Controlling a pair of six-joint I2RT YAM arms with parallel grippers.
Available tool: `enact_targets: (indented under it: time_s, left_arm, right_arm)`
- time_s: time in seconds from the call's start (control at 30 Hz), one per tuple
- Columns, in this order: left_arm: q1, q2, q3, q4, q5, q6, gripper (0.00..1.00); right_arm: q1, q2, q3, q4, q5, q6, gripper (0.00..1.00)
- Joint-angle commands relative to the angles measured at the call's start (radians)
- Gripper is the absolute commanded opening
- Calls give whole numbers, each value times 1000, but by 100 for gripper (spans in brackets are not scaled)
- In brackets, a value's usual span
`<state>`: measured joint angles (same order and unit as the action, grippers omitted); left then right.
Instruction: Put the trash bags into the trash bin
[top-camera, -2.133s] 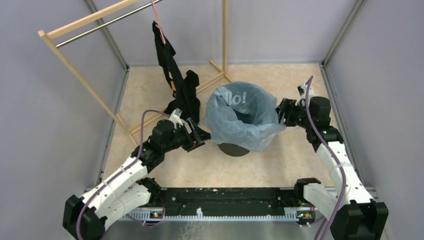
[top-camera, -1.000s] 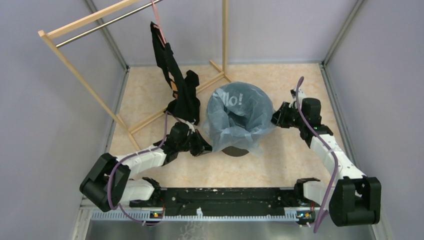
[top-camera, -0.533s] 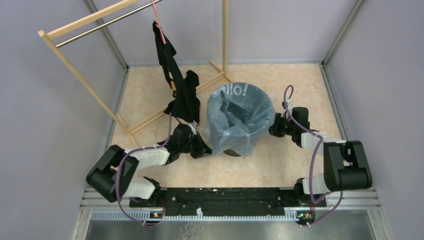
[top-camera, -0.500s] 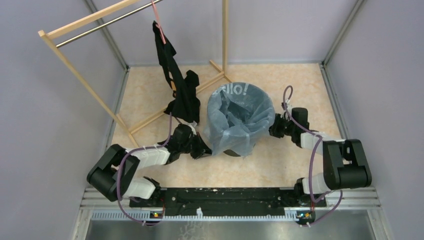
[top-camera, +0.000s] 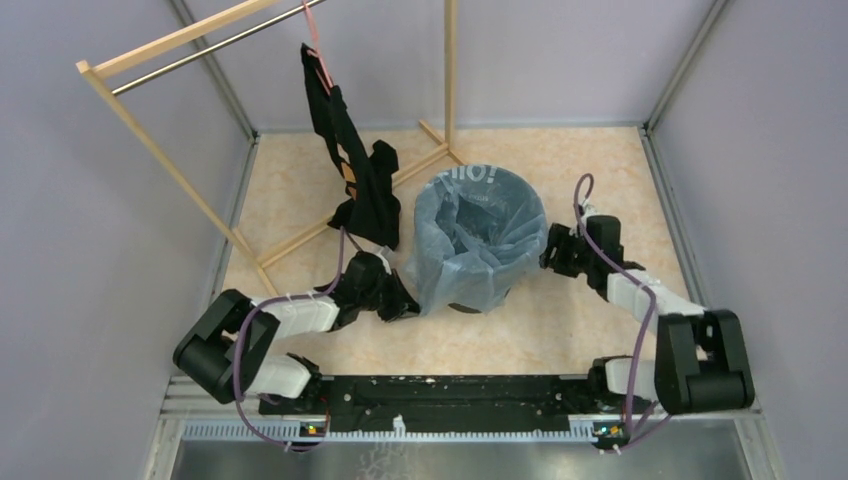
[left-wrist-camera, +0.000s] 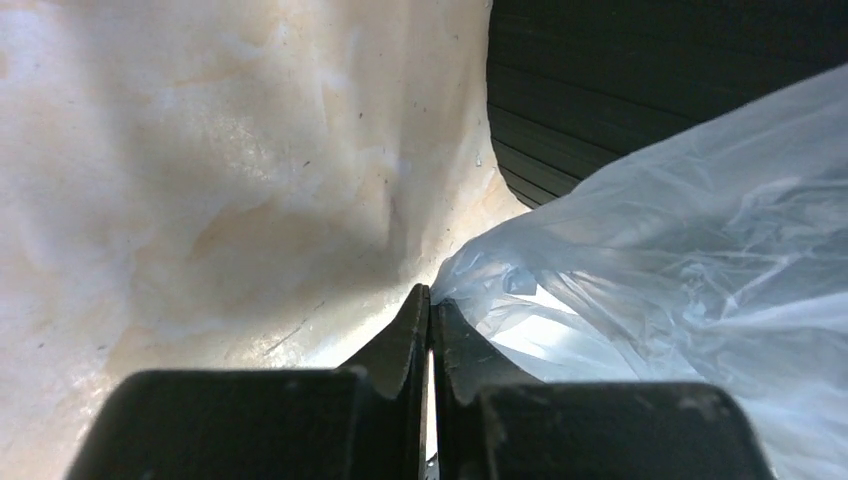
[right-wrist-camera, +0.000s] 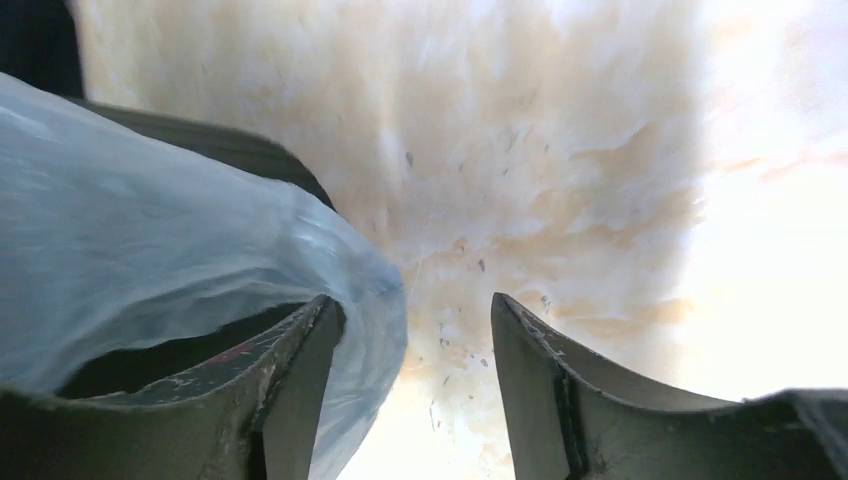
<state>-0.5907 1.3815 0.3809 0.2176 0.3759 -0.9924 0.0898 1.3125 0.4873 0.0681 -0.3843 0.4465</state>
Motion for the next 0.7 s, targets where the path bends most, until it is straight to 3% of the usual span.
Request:
enact_targets:
  time_s: [0.0, 0.17, 0.43, 0.57, 0.67]
  left_arm:
    - [-1, -64, 5, -35, -33, 40, 11]
    - [-2, -133, 6, -70, -45, 52, 25]
    - [-2, -284, 7, -203, -97, 92, 40]
    - [-1, -364, 9, -266, -115, 99, 49]
    - [-1, -416, 19, -310, -126, 104, 64]
  right_arm:
    - [5, -170, 109, -166, 234, -70, 64]
    - [3, -271, 226, -361, 360, -80, 80]
    - [52, -352, 568, -464, 352, -147, 82]
    - [271, -213, 830, -598, 343, -284, 82]
    - [465, -111, 934, -694, 351, -369, 82]
